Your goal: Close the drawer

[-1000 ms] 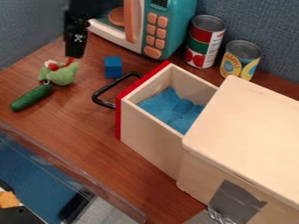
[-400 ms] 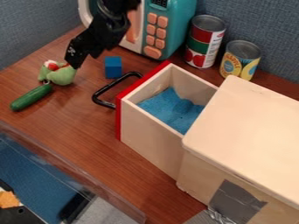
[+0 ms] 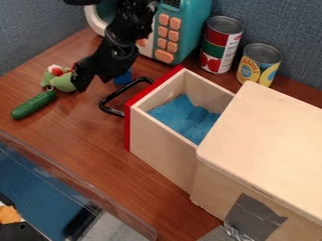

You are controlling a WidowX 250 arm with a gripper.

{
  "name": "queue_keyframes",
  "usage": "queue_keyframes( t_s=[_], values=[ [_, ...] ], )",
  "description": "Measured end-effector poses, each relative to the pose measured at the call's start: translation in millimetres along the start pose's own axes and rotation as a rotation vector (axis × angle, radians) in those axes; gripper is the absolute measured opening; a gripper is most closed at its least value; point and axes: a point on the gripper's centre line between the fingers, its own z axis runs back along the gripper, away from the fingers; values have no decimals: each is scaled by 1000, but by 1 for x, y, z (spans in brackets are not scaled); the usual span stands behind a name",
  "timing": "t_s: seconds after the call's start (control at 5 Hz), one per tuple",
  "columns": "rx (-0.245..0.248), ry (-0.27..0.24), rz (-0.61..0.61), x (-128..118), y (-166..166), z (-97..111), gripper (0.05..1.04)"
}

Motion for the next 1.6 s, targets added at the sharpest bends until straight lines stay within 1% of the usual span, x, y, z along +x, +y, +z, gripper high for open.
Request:
queue_keyframes(
  t_s=[0.2,0.4,0.6,0.8,1.0,1.2,1.4,1.6],
  values=[
    [34,-140,52,6,-4,11,999],
    [56,-264,59,16,-6,22,999],
    [60,-342,62,27,-6,26,999],
    [62,-326,67,37,-5,25,999],
    [41,-310,47,50,-1,19,999],
    [34,-336,37,63,-2,20,1000],
    [16,-387,46,79,-6,26,1000],
    [41,-429,28,103,-6,48,1000]
  ],
)
